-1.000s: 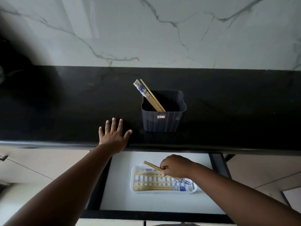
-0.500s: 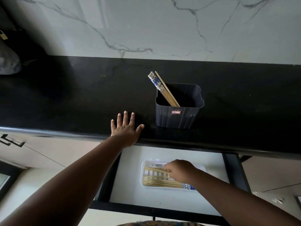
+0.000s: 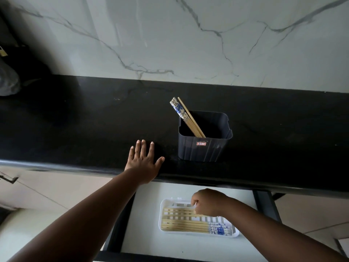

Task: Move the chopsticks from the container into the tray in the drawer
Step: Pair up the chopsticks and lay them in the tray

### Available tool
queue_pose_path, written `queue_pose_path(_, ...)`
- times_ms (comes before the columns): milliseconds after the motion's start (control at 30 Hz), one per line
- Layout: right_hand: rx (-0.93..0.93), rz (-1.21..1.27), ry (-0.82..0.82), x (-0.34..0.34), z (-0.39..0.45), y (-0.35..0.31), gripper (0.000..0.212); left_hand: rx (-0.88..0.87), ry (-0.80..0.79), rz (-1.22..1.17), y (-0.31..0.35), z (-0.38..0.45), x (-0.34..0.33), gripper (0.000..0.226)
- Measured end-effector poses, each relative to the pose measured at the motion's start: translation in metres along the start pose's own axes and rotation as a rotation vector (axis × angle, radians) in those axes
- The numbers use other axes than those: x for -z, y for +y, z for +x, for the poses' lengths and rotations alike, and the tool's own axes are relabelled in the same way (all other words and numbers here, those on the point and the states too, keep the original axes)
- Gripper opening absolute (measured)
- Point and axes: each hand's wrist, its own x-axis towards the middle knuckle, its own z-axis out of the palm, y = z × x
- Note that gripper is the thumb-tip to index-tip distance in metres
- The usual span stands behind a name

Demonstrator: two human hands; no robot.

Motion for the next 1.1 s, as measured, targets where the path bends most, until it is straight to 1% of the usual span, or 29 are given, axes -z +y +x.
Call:
queue_pose_path(100, 0.093, 0.132, -0.063, 0.045, -0.028, -0.031, 0.040, -0.062, 0.063, 0.067, -0.003, 0.002, -0.003, 0.075)
queue_pose_path(167, 0.211, 0.213, -0.045, 0.081, -0.051, -0.052, 0.034, -0.098, 0.102, 0.099, -0.004, 0.002, -0.004, 0.075)
queue_pose_path(200, 0.268, 0.273, 0.002, 0.099, -0.062, -0.061, 0.028, -0.112, 0.113, 0.107, -0.005, 0.002, -0.005, 0.074)
queue_pose_path(267, 0.341, 0.428, 0.173, 0.133, -0.075, -0.072, 0.010, -0.125, 0.124, 0.088, -0.006, 0.002, -0.006, 0.074)
queue_pose_path(300, 0.355, 0.494, 0.287, 0.149, -0.077, -0.074, 0.006, -0.128, 0.128, 0.066, -0.007, 0.002, -0.007, 0.074)
queue_pose_path(333, 0.344, 0.532, 0.410, 0.163, -0.077, -0.074, 0.007, -0.132, 0.129, 0.044, -0.007, 0.003, -0.007, 0.074)
queue_pose_path(400, 0.242, 0.488, 0.619, 0.185, -0.068, -0.069, 0.008, -0.140, 0.130, 0.018, -0.008, 0.003, -0.007, 0.075)
queue_pose_path(467, 0.118, 0.391, 0.724, 0.195, -0.054, -0.061, 0.010, -0.146, 0.132, 0.005, -0.008, 0.003, -0.006, 0.075)
queue_pose_path(533, 0.035, 0.314, 0.744, 0.195, -0.037, -0.055, 0.004, -0.147, 0.137, -0.009, -0.009, 0.004, -0.005, 0.076)
queue_pose_path(633, -0.043, 0.229, 0.750, 0.184, -0.014, -0.052, 0.021, -0.145, 0.136, -0.031, -0.010, 0.005, -0.004, 0.077)
queue_pose_path(700, -0.076, 0.155, 0.791, 0.178, -0.003, -0.054, 0.022, -0.146, 0.140, -0.029, -0.010, 0.005, -0.005, 0.077)
queue_pose_path(800, -0.084, 0.083, 0.852, 0.176, 0.007, -0.058, 0.016, -0.145, 0.163, -0.017, -0.012, 0.006, -0.007, 0.079)
queue_pose_path(900, -0.073, 0.066, 0.864, 0.178, 0.011, -0.058, 0.010, -0.152, 0.178, -0.018, -0.014, 0.008, -0.010, 0.080)
queue_pose_path(1100, -0.105, 0.065, 0.838, 0.183, 0.013, -0.052, 0.015, -0.162, 0.204, -0.033, -0.016, 0.010, -0.013, 0.082)
